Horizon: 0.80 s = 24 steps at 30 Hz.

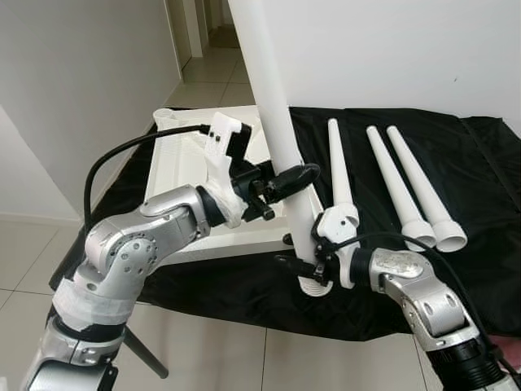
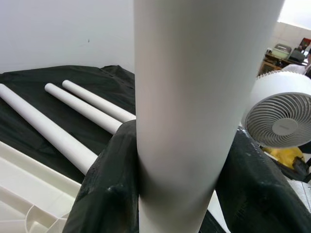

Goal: Building children table

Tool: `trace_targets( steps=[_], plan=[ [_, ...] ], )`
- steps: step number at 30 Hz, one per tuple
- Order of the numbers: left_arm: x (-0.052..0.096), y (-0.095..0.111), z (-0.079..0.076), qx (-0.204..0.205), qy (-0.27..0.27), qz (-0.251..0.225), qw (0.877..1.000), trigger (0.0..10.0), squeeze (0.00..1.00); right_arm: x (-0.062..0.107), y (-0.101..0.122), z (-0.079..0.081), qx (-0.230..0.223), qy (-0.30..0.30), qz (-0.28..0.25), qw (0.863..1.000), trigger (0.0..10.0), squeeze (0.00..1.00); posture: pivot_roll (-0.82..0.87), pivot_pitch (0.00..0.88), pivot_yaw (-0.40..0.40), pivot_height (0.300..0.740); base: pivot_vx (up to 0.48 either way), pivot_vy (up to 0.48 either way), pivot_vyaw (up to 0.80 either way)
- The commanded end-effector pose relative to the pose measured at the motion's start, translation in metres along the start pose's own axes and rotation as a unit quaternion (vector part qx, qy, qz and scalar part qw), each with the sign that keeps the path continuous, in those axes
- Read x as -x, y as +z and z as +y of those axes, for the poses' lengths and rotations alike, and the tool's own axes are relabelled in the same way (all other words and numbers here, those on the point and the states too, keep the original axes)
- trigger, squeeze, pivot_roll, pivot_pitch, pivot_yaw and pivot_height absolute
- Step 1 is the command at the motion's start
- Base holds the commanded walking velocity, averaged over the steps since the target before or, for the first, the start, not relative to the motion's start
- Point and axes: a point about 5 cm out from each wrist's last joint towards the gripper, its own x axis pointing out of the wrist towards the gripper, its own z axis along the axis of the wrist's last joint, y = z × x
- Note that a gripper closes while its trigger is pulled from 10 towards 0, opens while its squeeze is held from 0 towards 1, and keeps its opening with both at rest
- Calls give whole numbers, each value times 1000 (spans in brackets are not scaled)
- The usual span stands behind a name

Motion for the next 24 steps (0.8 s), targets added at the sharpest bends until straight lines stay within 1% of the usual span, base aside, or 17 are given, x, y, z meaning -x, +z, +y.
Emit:
trace_targets(
  steps=[1, 2, 5, 6, 8, 10, 11, 12, 13, 14, 16, 17, 18, 20, 21, 22, 24],
  plan=[
    [-2, 3, -14, -8, -121, 0, 993, 10000, 0, -1, 3, -2, 1, -6, -6, 1000, 10000, 86, -72, 0, 72, 740, 0, 0, 0],
    [-4, 4, -11, -3, -106, 1, 994, 10000, 0, -2, 3, -1, -7, -9, -11, 1000, 10000, 1000, -72, 0, 72, 740, 0, 0, 0],
    [-5, 5, -8, 1, -93, 1, 996, 10000, 0, -4, 3, 0, -12, -5, -15, 1000, 10000, 1000, -71, 0, 73, 740, 0, 0, 0],
    [-7, 8, -5, 7, -77, 3, 997, 10000, 0, -5, 4, -1, -16, -13, -22, 1000, 10000, 1000, -71, 0, 73, 740, 0, 0, 0],
    [-8, 10, -3, 15, -63, 7, 998, 10000, 0, -6, 5, -2, -16, -22, -25, 999, 10000, 1000, -70, 0, 74, 740, 0, 0, 0],
    [-11, 13, 3, 0, -20, 20, 1000, 10000, 0, -9, 8, -6, -18, -47, -37, 998, 10000, 1000, -70, 0, 74, 740, 0, 0, 0],
    [-11, 13, 3, 0, -20, 20, 1000, 10000, 0, -9, 8, -6, -18, -47, -37, 998, 10000, 1000, -70, 0, 74, 740, 0, 0, 0],
    [-13, 15, 6, -6, 0, 24, 1000, 10000, 0, -11, 11, -10, -18, -65, -45, 997, 10000, 1000, -67, 0, 76, 740, 0, 0, 0],
    [-13, 15, 6, -6, 0, 24, 1000, 10000, 0, -11, 11, -10, -18, -65, -45, 997, 10000, 1000, -67, 0, 76, 740, 0, 0, 0],
    [-15, 18, 7, -8, 12, 24, 1000, 10000, 0, -12, 13, -11, -19, -78, -51, 996, 10000, 439, -69, 0, 77, 740, 0, 0, 0],
    [-16, 19, 8, -11, 21, 24, 999, 10000, 0, -14, 14, -13, -20, -86, -54, 995, 10000, 439, -69, 0, 77, 740, 0, 0, 0],
    [-18, 21, 8, -22, 31, 29, 999, 10000, 0, -15, 16, -14, -22, -100, -61, 993, 10000, 0, -69, 0, 76, 740, 0, 0, 0],
    [-20, 23, 7, -33, 39, 32, 998, 10000, 0, -17, 18, -15, -25, -113, -67, 991, 10000, 0, -69, 0, 76, 740, 0, 0, 0],
    [-25, 30, 4, -31, 50, 21, 998, 10000, 0, -19, 21, -18, -30, -138, -77, 987, 10000, 0, -70, 0, 74, 740, 0, 0, 0],
    [-25, 30, 4, -31, 50, 21, 998, 10000, 0, -19, 21, -18, -30, -138, -77, 987, 10000, 0, -70, 0, 74, 740, 0, 0, 0],
    [-28, 34, 3, -38, 58, 12, 998, 10000, 0, -21, 23, -20, -37, -155, -83, 984, 10000, 0, -70, 0, 74, 740, 0, 0, 0],
    [-31, 37, 4, -41, 65, 8, 997, 10000, 0, -22, 24, -22, -41, -167, -88, 981, 10000, 0, -70, 0, 74, 740, 0, 0, 0]
  ],
)
